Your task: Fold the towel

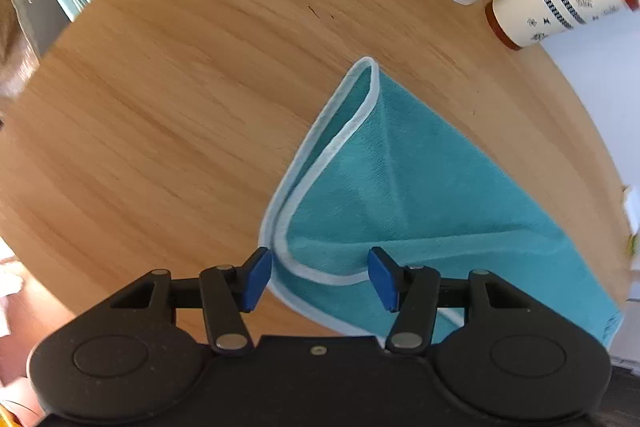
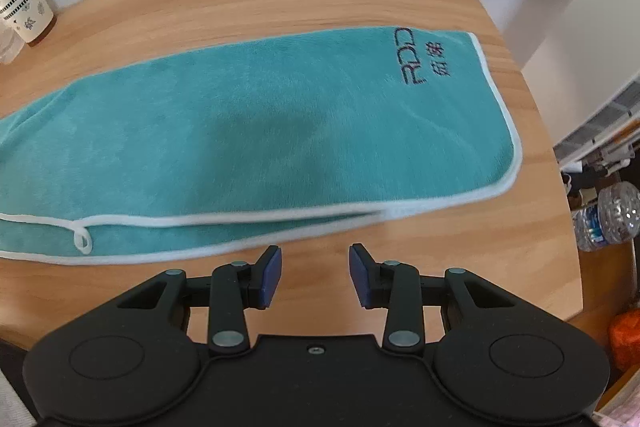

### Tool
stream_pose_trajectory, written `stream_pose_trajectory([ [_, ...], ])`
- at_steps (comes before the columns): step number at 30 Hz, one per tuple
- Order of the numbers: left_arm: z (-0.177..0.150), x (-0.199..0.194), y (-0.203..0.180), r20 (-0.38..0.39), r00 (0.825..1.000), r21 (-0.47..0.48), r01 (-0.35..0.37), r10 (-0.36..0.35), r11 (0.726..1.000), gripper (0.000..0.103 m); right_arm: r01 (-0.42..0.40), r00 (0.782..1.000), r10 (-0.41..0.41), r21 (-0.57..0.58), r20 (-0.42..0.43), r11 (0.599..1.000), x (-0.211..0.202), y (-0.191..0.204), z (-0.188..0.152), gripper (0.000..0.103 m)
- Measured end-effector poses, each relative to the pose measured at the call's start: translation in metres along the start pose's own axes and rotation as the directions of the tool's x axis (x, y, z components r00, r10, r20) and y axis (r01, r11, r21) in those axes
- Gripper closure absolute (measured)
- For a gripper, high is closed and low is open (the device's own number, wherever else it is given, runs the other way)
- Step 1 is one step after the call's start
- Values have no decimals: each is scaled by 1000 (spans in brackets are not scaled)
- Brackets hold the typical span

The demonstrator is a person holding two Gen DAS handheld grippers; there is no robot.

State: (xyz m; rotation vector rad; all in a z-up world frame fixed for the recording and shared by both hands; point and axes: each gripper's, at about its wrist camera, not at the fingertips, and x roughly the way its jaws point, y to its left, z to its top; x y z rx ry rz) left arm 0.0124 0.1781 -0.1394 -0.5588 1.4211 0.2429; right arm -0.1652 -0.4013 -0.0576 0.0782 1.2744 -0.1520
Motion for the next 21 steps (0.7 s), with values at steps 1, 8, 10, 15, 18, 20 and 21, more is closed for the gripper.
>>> stream_pose_trajectory([
  [1,-1,-2,1,-3,1000,-12,0,0,1000,48,-2,1000,2,7,-3,1000,1,-2,-2,61],
  [8,-10,8,-4,-16,999,-108,34,-36,994,48,-4,1000,4,-5,-3,1000,8,-10,-2,61],
  [10,-13,10,-2,-1,1000,-154,28,-28,988,48,-20,1000,20,-31,-12,999,7,-13,1,61],
  [15,-24,12,-1,77,997,-244,-2,21,970,49,-60,998,58,-100,-22,993,4,-21,7,61],
  [18,-29,12,3,102,995,-320,21,12,947,48,-74,997,71,-102,-32,992,5,-32,9,61],
  [20,-34,10,6,125,992,-385,54,-6,921,49,-74,997,71,-106,-40,992,8,-37,9,61],
  [21,-35,10,5,133,991,-394,61,-9,917,49,-75,997,71,-107,-43,991,8,-38,9,61],
])
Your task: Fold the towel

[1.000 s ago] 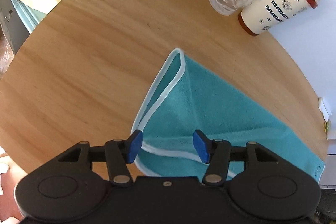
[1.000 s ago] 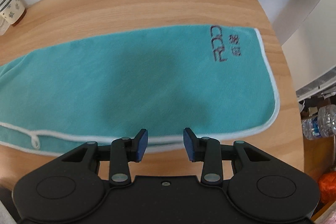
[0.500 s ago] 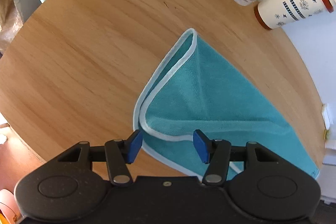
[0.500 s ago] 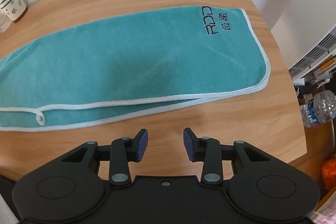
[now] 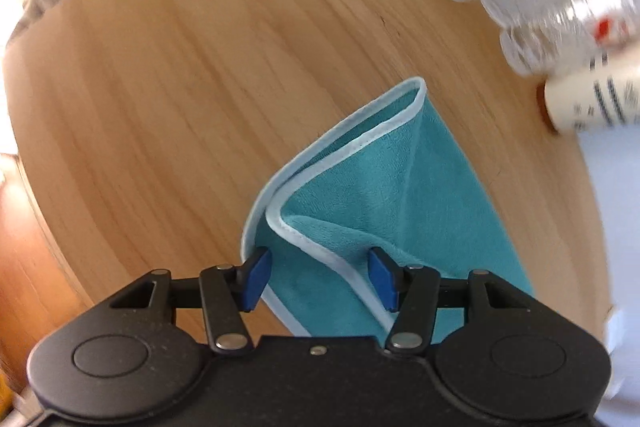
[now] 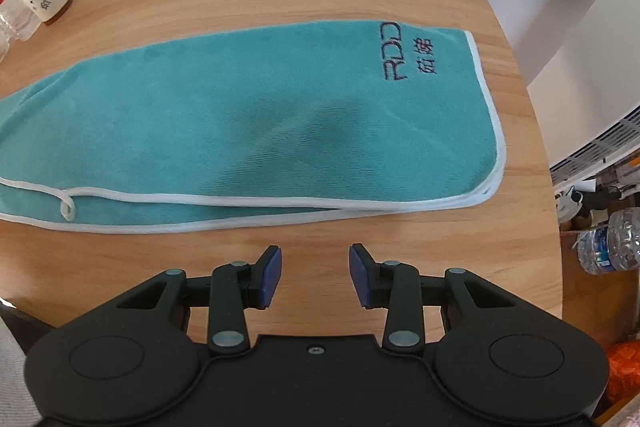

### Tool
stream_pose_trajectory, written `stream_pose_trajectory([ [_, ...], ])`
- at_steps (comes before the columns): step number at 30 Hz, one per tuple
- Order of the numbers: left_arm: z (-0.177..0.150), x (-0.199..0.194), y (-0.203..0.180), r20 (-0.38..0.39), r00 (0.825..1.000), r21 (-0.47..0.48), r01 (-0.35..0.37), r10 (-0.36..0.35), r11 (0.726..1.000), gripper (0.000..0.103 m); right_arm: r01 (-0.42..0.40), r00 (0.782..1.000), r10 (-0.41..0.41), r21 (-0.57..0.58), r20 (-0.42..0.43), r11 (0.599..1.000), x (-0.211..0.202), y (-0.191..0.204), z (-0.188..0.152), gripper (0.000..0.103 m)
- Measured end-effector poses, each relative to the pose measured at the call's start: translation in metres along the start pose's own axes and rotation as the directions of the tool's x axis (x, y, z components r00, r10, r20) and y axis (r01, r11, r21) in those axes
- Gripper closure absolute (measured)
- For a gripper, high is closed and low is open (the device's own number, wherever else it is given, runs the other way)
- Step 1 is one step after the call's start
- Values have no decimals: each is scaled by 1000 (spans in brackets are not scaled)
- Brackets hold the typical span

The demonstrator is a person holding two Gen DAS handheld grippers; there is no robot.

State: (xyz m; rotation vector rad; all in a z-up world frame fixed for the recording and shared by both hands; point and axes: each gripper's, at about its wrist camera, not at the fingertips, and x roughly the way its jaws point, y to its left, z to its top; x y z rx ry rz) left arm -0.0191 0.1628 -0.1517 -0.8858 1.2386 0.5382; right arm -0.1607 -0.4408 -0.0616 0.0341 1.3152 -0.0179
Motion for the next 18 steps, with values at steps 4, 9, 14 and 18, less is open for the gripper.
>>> stream_pose_trajectory([
  [4,-7,-7,-3,50,999,-40,12,-10,999,48,0,1000,0,-22,-16,1000,2,-4,-4,61],
  [9,-12,-9,-13,140,990,-38,-12,17,999,53,-9,1000,8,-48,-24,999,4,-12,-13,61],
  [14,-9,10,-7,119,993,-103,-16,28,995,76,-4,999,3,-29,-37,1000,7,-28,-18,61],
  [18,-12,9,-4,144,989,-106,-3,18,994,88,-1,1000,1,-31,-8,1000,2,-28,-15,61],
])
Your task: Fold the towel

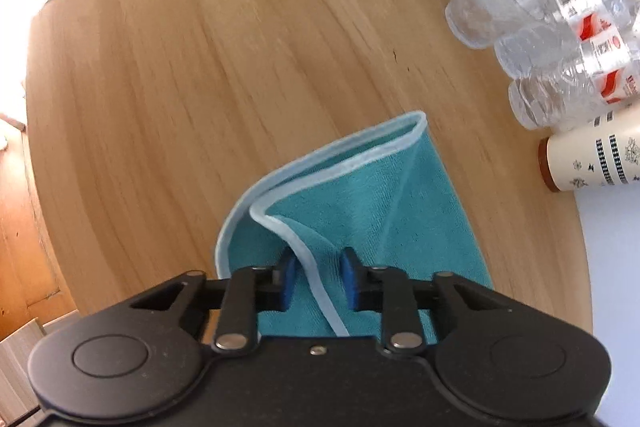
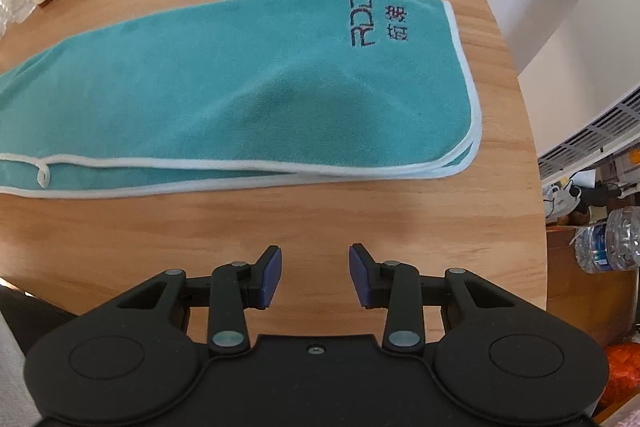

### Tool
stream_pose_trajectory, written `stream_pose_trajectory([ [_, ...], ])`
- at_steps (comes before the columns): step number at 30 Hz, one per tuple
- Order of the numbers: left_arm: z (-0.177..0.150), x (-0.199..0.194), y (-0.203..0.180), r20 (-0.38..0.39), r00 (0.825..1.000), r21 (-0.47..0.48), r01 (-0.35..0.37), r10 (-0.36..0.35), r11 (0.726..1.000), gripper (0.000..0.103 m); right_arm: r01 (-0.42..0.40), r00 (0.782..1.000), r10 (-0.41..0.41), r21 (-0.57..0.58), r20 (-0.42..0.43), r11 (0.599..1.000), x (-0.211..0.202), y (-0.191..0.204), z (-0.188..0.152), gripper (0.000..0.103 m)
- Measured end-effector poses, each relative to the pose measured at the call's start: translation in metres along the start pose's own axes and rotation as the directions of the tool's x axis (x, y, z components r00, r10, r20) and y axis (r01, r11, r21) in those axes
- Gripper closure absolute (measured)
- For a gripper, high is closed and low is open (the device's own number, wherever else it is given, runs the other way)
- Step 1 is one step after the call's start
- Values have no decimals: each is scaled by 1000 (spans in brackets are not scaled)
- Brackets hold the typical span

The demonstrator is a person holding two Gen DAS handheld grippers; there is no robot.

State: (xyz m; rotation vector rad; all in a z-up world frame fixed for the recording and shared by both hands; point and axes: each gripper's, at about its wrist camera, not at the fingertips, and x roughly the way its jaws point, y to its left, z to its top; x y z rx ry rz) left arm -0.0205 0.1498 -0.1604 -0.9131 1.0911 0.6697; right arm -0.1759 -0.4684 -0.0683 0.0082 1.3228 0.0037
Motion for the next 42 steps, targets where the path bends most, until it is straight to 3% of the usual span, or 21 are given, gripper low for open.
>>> stream_pose_trajectory([
  [5,-7,-16,-1,97,995,53,-10,5,999,91,5,996,-2,-39,93,999,-4,4,14,61],
  [9,-9,-19,1,77,997,72,-2,-3,997,91,-99,980,128,-188,150,977,-7,35,21,61],
  [14,-9,-20,0,70,997,111,10,-18,994,91,-95,971,185,-464,152,881,6,92,25,57],
  [20,-4,-18,2,57,998,121,15,-22,993,91,-143,963,249,-580,106,802,23,124,41,57],
  [23,-2,-17,5,51,998,125,17,-24,992,91,-111,969,229,-658,96,745,29,136,38,57],
  [25,-2,-17,3,63,998,154,5,-15,988,91,-107,968,233,-675,98,730,26,144,28,63],
  [26,-2,-17,3,66,998,164,2,-13,987,91,-116,968,237,-679,88,725,26,144,29,68],
  [27,-1,-16,2,66,998,171,0,-11,985,91,-123,968,237,-678,77,725,26,143,29,86],
  [28,-1,-15,2,64,998,176,-1,-10,984,91,-124,970,233,-676,72,726,27,141,29,95],
  [34,1,-12,0,61,998,204,-2,-11,979,92,-119,970,229,-656,84,745,23,151,29,98],
  [39,2,-20,-6,111,994,275,-10,-22,961,93,-156,958,271,-623,94,767,9,139,34,98],
  [42,2,-24,-8,91,994,279,36,-64,960,95,-170,958,278,-628,76,760,7,138,29,98],
])
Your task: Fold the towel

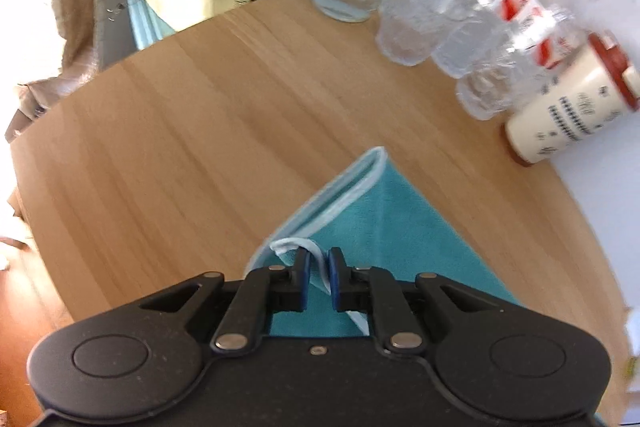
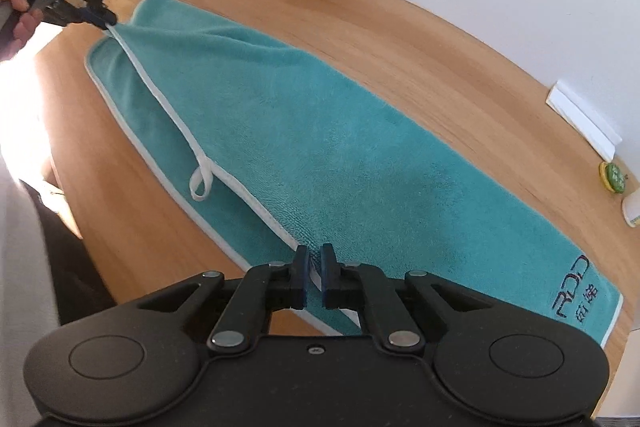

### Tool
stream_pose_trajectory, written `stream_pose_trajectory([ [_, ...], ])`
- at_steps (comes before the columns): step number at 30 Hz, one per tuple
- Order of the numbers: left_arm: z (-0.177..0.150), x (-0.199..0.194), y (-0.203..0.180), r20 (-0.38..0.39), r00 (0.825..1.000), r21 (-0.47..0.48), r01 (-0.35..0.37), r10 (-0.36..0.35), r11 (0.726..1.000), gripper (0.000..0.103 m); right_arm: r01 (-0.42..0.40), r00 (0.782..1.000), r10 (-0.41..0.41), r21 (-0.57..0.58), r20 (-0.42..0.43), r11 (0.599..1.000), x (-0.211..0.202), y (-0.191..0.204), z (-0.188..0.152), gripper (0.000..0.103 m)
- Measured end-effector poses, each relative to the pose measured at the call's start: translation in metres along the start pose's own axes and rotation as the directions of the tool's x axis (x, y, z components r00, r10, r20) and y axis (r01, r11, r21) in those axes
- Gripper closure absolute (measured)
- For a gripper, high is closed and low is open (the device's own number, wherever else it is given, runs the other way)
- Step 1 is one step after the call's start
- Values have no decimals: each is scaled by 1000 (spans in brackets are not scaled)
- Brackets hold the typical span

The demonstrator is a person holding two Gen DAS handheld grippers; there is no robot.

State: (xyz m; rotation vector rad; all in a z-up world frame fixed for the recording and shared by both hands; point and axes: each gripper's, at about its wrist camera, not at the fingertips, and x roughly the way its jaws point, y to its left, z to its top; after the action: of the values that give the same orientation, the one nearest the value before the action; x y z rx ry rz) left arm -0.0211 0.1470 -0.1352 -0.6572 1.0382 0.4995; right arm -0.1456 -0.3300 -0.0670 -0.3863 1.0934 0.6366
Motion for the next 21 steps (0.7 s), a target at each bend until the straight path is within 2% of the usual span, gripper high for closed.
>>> stream_pose_trajectory([
  [3,1,-6,-4,8,1000,34,-5,5,999,95,-41,999,42,43,-7,998,6,-1,6,98],
  [9,1,-12,0,-12,1000,73,-7,8,997,95,-87,995,89,41,-42,995,23,3,4,98],
  [13,-5,-16,8,-34,999,71,-8,11,997,95,-97,993,98,23,-62,995,36,8,6,98],
  [21,-20,-25,20,-66,997,126,-19,27,992,95,-96,990,97,17,-101,995,51,5,11,97],
])
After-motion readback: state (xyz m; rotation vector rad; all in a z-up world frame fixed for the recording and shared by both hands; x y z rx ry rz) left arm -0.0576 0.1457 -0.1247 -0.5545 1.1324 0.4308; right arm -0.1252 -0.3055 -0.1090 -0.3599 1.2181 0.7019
